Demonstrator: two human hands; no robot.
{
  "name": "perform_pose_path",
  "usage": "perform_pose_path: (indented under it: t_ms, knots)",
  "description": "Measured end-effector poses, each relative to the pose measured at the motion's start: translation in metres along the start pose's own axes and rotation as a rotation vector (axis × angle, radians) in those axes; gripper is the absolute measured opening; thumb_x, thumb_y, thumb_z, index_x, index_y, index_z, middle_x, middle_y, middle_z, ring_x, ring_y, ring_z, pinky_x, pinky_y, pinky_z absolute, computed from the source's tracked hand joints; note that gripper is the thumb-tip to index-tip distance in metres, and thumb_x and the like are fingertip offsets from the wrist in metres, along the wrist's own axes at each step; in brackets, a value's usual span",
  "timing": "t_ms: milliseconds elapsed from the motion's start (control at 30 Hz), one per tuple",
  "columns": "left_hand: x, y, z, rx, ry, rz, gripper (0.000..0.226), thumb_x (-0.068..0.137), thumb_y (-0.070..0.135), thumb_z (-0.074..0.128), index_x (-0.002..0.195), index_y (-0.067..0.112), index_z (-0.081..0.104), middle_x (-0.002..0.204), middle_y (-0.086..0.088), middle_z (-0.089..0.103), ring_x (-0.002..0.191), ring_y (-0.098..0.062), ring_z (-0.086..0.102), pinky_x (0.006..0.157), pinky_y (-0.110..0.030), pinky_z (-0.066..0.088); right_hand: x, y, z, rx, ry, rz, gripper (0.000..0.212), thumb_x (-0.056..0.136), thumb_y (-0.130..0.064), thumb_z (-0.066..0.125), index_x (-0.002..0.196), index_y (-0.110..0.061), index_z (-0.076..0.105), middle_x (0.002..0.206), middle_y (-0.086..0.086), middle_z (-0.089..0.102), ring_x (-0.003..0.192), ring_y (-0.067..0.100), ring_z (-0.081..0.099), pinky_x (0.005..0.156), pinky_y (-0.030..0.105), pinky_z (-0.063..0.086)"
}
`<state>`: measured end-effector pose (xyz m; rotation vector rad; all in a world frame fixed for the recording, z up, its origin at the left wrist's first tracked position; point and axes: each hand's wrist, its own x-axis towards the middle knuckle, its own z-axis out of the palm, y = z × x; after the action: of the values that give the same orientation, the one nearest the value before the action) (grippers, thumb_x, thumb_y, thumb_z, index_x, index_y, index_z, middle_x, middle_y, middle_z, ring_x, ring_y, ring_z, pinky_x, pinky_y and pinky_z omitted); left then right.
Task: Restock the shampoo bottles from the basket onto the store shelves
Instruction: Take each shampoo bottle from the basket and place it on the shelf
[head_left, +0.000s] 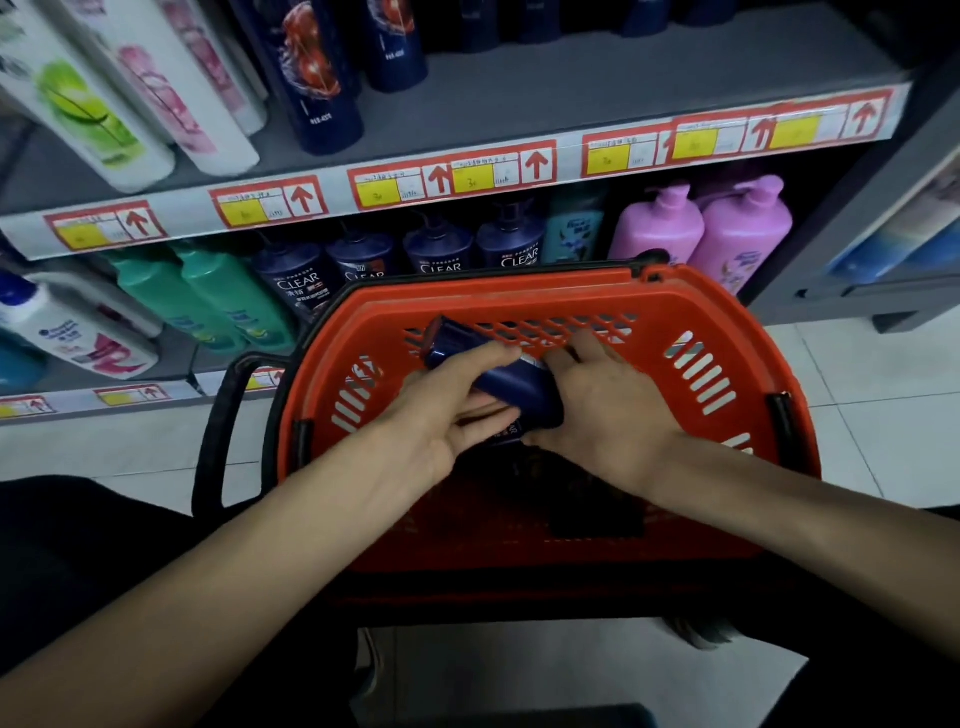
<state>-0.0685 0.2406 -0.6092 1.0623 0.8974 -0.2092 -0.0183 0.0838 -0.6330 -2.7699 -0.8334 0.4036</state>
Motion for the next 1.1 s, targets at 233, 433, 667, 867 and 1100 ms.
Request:
perform_pose_path:
  t_ms: [233,433,667,867,1100]
  knots:
    - [-0.011,0.025,-0.002,0.06,-0.072,-0.031,0.061,0.078,0.042,0.086,0.116,0.0,0.063,0.109,-0.022,0.072,0.09,-0.029,0.078,0.074,-0.042,0.065,0.012,0.011,-0.02,0.384,0.122,0.061,0.066,0.067,-0.03,0.093,0.115,-0.026,0.048,0.106,-0.005,0.066,0.088,0.017,0.065,0.072,0.029,0.048]
    - [-0.01,0.045,-0.012,0.082,-0.2,0.032,0.065,0.088,0.057,0.071,0.124,0.003,0.066,0.114,-0.016,0.077,0.101,-0.029,0.077,0.084,-0.04,0.064,0.009,0.018,-0.036,1.103,0.024,0.218,0.051,0.069,-0.016,0.093,0.11,-0.014,0.064,0.097,0.005,0.077,0.09,0.023,0.075,0.082,0.036,0.06]
    - [-0.011,0.037,-0.015,0.202,-0.2,0.097,0.051,0.093,0.055,0.066,0.122,0.014,0.071,0.115,-0.008,0.078,0.105,-0.021,0.076,0.093,-0.036,0.06,-0.008,0.008,-0.049,1.504,-0.129,0.213,0.034,0.085,-0.01,0.075,0.118,-0.003,0.072,0.113,0.016,0.075,0.108,0.033,0.072,0.096,0.046,0.057]
    - [-0.025,0.033,-0.01,0.31,-0.222,0.238,0.044,0.088,0.051,0.071,0.122,0.021,0.074,0.116,-0.005,0.078,0.107,-0.019,0.075,0.092,-0.035,0.059,-0.008,0.004,-0.065,1.788,-0.227,0.325,0.045,0.091,-0.015,0.058,0.135,-0.002,0.063,0.134,0.017,0.066,0.126,0.04,0.06,0.114,0.056,0.041]
    - [-0.049,0.041,0.003,0.419,-0.262,0.41,0.028,0.094,0.04,0.073,0.118,0.027,0.076,0.119,-0.002,0.077,0.114,-0.024,0.072,0.102,-0.048,0.055,-0.002,0.008,-0.086,2.012,-0.198,0.25,0.049,0.091,-0.014,0.054,0.137,0.001,0.06,0.133,0.019,0.064,0.116,0.034,0.059,0.117,0.054,0.036]
